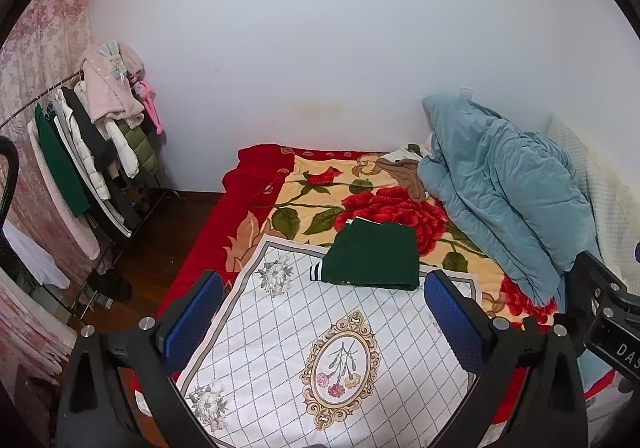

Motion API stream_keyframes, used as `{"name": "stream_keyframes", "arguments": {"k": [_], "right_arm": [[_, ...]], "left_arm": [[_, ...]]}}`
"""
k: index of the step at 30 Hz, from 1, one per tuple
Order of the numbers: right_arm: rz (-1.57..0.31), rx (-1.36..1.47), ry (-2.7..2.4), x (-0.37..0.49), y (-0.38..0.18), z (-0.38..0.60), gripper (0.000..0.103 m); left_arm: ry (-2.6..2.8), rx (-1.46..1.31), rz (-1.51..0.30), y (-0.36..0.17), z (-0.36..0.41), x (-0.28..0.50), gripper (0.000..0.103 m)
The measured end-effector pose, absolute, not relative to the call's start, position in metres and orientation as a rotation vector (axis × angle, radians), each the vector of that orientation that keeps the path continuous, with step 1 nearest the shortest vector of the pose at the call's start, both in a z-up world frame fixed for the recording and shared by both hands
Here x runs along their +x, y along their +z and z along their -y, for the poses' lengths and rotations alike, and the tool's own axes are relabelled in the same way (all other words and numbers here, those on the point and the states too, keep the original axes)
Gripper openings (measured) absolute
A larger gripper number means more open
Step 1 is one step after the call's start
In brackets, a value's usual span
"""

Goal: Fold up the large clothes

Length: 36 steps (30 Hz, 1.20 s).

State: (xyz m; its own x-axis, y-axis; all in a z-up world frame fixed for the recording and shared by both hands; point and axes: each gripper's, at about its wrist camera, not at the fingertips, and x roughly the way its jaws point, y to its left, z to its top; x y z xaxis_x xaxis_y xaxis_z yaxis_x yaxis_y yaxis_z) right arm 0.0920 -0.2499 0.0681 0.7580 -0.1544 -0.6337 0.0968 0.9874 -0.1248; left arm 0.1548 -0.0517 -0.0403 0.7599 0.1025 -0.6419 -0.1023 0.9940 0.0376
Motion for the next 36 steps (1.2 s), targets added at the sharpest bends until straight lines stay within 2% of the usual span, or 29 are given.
{"name": "stream_keyframes", "arguments": {"k": [36], "right_arm": [[-0.705, -0.068, -0.119, 0.0928, 0.0652, 0.2442, 0.103]], "left_arm": [[0.12, 0.008, -0.693, -0.0362, 0.0488, 0.1569, 0.103]]}}
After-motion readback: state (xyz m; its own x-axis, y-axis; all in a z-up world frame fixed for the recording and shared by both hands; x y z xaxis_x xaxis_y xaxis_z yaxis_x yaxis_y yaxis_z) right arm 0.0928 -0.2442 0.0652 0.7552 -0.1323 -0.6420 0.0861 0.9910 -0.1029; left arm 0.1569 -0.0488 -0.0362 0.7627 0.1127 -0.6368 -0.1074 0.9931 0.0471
